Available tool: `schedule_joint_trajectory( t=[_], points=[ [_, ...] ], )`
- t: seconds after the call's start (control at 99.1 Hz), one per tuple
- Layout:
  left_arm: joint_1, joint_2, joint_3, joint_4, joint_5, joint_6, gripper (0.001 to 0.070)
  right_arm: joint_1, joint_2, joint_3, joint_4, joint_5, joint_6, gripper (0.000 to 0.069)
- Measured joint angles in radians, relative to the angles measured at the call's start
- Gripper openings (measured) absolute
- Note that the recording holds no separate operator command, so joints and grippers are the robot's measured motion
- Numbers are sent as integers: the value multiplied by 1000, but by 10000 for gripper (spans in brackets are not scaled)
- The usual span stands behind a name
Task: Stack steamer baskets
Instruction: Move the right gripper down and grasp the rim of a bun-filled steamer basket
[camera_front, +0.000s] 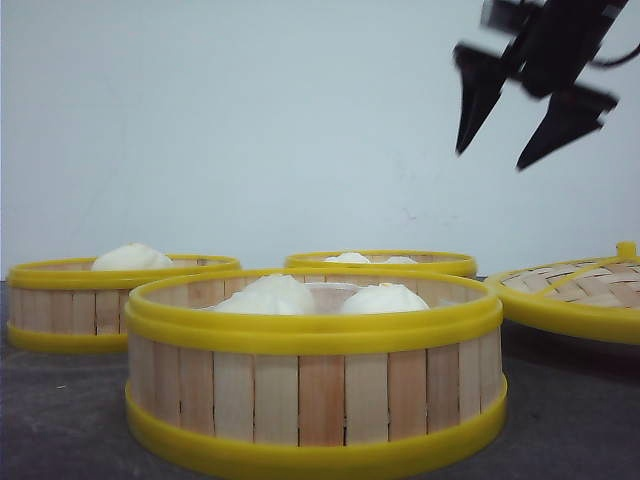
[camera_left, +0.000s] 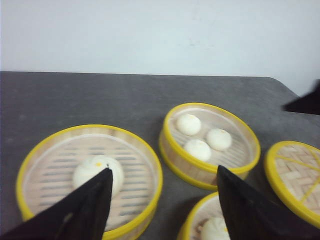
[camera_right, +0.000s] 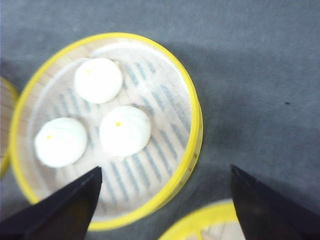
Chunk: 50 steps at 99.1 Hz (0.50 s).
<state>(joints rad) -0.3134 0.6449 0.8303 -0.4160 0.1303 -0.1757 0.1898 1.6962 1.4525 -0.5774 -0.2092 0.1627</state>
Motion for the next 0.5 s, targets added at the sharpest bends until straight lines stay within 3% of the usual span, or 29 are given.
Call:
schedule_joint_trajectory(
  t=[0.504],
  points=[
    [-69,-2,0,-10,0,0,398,0,246,58,100,19,2,475]
  ],
)
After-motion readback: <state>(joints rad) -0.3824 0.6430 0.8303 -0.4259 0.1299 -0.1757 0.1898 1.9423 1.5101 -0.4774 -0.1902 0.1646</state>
